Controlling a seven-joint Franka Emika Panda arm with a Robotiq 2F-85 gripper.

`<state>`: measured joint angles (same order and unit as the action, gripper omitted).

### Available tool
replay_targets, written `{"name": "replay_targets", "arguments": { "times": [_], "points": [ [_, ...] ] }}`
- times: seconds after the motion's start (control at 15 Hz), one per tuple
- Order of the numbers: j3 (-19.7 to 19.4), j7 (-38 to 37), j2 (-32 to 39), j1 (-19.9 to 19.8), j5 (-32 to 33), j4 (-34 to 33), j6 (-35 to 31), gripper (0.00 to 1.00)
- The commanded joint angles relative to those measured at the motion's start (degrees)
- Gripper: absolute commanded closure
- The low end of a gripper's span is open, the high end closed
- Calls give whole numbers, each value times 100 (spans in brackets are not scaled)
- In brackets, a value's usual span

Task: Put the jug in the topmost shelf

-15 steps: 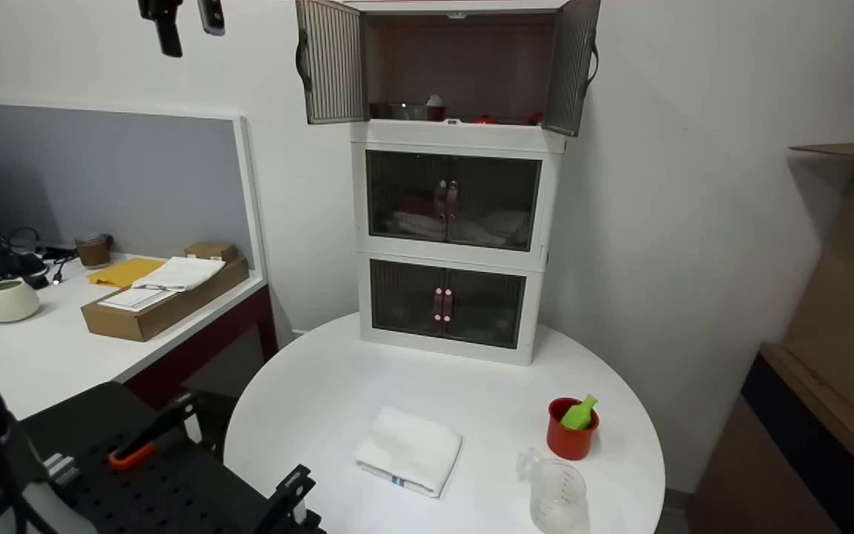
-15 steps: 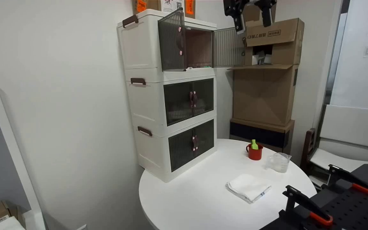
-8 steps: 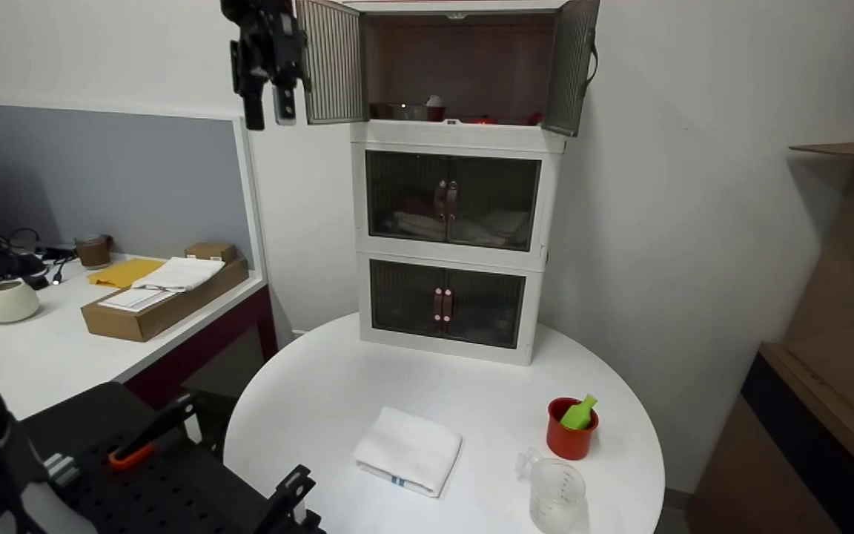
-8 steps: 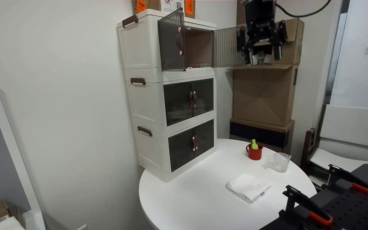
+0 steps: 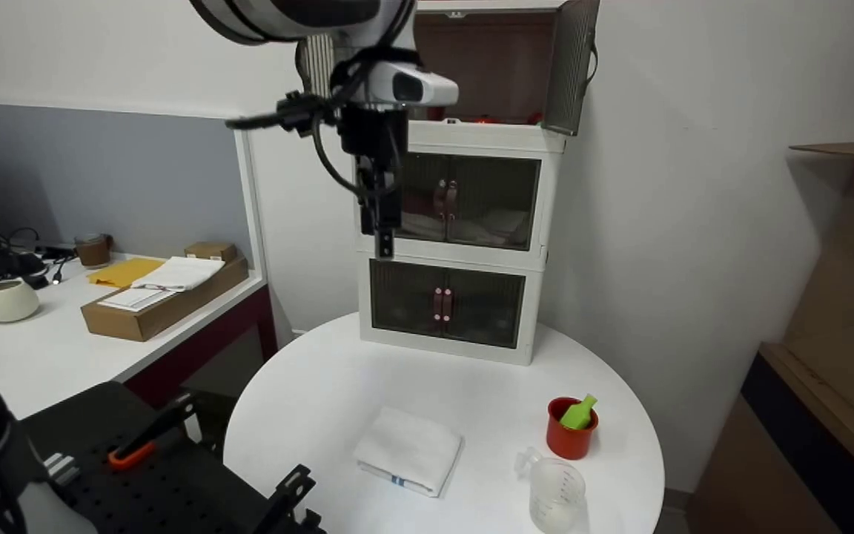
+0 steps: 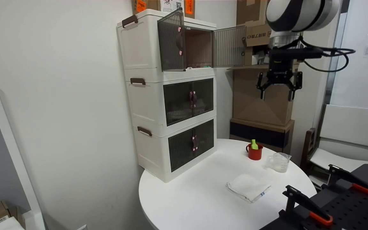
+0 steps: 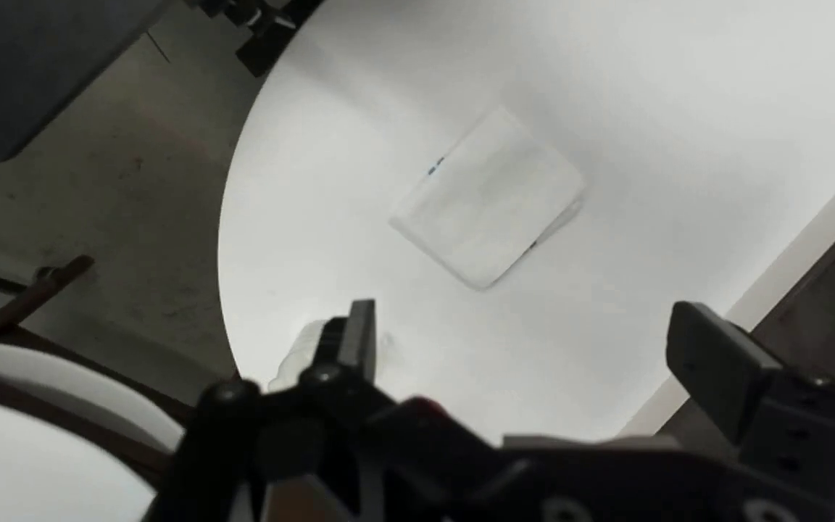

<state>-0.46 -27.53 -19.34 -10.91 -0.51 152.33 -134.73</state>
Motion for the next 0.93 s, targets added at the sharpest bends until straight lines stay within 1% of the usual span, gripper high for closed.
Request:
{"name": "replay_targets", "arguments": {
  "times": [0.0,0.13,0.33,0.4,0.53,0.67,0.8,0.87],
  "points": [
    [-259,-331,1289,-150,-411,-234,-1462,0],
    [-425,-374,2046,-117,-842,-433,-2339,0],
    [-576,-312,3133,-12,-1732,-869,-3479,0],
    [-365,-252,3513,-231,-2070,-1076,-3840,0],
    [-207,-359,4258,-430,-2482,-1549,-4483,0],
    [-163,-610,4998,-533,-2691,-2083,-4996,0],
    [-355,-993,5729,-417,-2847,-2648,-5283,0],
    [-539,-1114,6049,-248,-3065,-2918,-5300,0]
  ]
}}
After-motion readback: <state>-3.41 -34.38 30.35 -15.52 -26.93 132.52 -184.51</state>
